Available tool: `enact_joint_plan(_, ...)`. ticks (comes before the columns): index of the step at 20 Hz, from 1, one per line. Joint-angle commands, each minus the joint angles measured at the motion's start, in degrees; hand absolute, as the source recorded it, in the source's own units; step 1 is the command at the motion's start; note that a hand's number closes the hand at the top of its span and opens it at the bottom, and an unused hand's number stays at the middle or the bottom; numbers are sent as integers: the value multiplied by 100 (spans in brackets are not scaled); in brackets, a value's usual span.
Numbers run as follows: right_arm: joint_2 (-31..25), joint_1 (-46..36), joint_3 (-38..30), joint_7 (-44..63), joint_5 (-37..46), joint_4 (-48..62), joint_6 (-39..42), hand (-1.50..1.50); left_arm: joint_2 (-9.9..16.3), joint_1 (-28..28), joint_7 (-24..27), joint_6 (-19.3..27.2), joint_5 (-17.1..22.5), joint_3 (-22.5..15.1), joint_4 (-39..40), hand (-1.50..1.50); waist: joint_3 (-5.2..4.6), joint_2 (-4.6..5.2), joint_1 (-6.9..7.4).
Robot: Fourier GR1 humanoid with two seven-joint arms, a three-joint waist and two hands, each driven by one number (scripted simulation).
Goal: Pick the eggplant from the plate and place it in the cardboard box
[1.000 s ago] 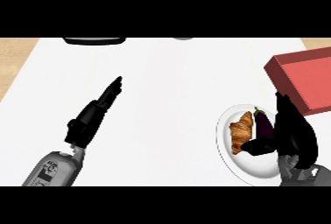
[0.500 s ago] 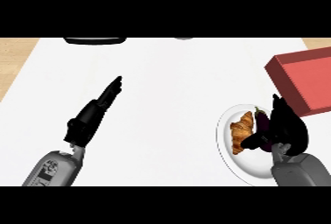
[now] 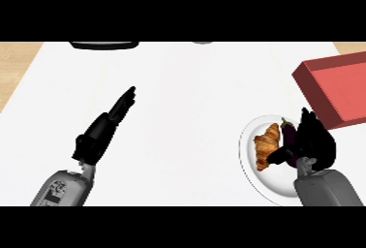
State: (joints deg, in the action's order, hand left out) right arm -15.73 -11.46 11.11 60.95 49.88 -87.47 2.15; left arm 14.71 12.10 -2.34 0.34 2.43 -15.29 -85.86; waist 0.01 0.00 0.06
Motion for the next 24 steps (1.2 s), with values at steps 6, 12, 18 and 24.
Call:
enact_joint_plan(6, 139, -127, -614, -335, -9, 583, 190, -150, -320, -42, -264, -145, -359, 140, -222, 0, 0, 0, 1)
enact_joint_plan(12, 397, -46, -611, -184, 205, 722, 308, -150, -338, -219, -249, -267, -560, 323, -355, 0, -1, -1, 4)
enact_joint_plan(18, 711, 120, -488, -121, 438, 801, 178, -150, -406, -323, -113, -522, -504, 584, -417, 0, -1, -6, 0)
enact_joint_plan(24, 531, 167, -720, -613, 520, 1453, -47, -150, -384, -41, -565, -732, -469, 723, -527, 0, 1, -4, 1)
